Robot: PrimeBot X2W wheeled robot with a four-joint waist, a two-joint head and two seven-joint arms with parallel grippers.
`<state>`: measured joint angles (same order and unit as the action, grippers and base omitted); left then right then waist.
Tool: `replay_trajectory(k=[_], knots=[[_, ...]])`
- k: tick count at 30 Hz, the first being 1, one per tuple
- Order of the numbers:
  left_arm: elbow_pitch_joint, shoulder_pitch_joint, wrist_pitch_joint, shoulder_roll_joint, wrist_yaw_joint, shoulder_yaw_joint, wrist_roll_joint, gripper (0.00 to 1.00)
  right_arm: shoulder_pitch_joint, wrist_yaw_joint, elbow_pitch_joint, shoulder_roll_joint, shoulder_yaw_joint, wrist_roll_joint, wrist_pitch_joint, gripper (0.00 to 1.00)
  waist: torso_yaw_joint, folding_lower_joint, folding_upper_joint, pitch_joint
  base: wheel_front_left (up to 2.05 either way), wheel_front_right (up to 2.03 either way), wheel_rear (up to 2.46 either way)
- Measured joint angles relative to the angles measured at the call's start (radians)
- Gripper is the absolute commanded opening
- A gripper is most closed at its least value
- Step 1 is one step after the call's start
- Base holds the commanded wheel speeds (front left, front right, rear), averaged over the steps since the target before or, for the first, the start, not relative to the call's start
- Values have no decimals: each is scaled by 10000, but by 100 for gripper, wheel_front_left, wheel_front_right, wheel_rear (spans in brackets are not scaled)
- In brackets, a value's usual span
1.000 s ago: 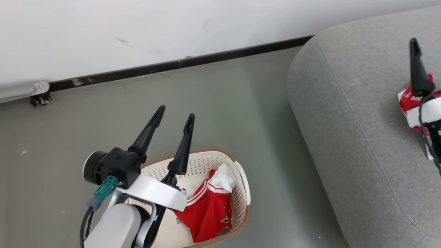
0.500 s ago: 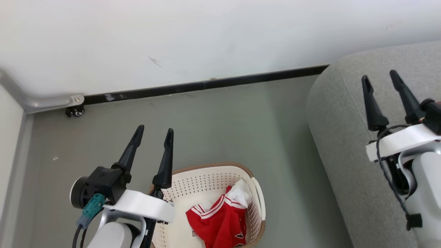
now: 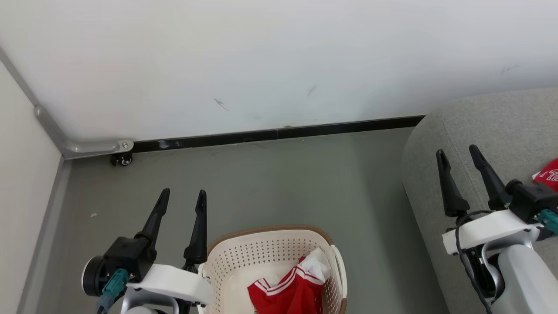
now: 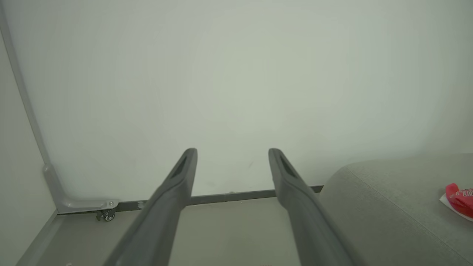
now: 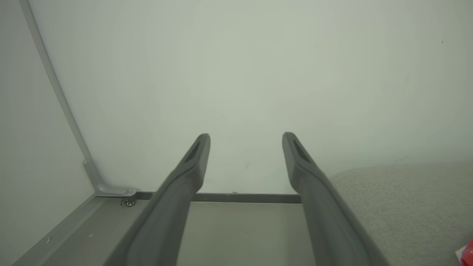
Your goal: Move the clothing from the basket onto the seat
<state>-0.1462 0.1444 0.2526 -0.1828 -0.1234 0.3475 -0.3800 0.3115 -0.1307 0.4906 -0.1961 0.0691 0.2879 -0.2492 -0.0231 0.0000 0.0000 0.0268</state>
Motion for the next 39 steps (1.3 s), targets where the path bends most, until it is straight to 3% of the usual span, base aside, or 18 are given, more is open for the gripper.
replay_trajectory(k=[18,39], knots=[[-180,-985,0,15,-278,-570,339,100,-2013,0,-625,1110,-765,-794,27,100,239,0,0,-790,0,0,0],[-167,-1446,0,-56,-439,-980,825,100,-3195,0,-1762,1457,-993,-1313,508,100,177,0,0,-815,0,0,0]])
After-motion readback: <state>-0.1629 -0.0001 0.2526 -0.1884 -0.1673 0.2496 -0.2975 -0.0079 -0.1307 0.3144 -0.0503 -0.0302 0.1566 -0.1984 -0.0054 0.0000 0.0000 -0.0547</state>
